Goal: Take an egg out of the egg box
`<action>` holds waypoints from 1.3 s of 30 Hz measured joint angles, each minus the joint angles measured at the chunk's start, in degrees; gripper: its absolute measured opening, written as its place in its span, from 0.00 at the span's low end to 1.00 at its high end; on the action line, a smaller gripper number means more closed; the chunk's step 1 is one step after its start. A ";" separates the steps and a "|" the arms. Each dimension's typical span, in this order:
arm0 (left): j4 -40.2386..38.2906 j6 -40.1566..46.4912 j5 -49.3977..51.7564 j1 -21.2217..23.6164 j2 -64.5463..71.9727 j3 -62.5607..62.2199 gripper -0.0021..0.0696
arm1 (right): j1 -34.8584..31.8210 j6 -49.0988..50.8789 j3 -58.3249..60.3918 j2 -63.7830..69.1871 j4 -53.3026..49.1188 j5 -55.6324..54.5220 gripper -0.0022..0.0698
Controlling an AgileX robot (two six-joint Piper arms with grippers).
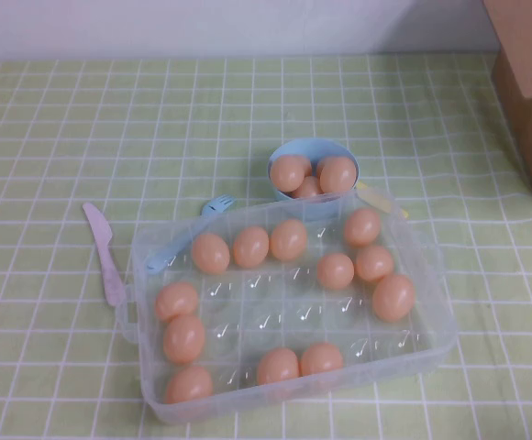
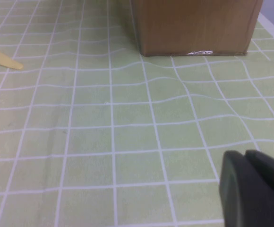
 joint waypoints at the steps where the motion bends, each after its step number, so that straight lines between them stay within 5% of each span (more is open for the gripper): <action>1: 0.00 0.00 0.00 0.00 0.00 0.00 0.02 | 0.00 0.00 0.00 0.00 0.39 0.00 0.01; 39: 0.00 0.00 0.00 0.00 0.00 0.00 0.02 | 0.00 0.00 0.00 0.00 -3.02 0.00 0.01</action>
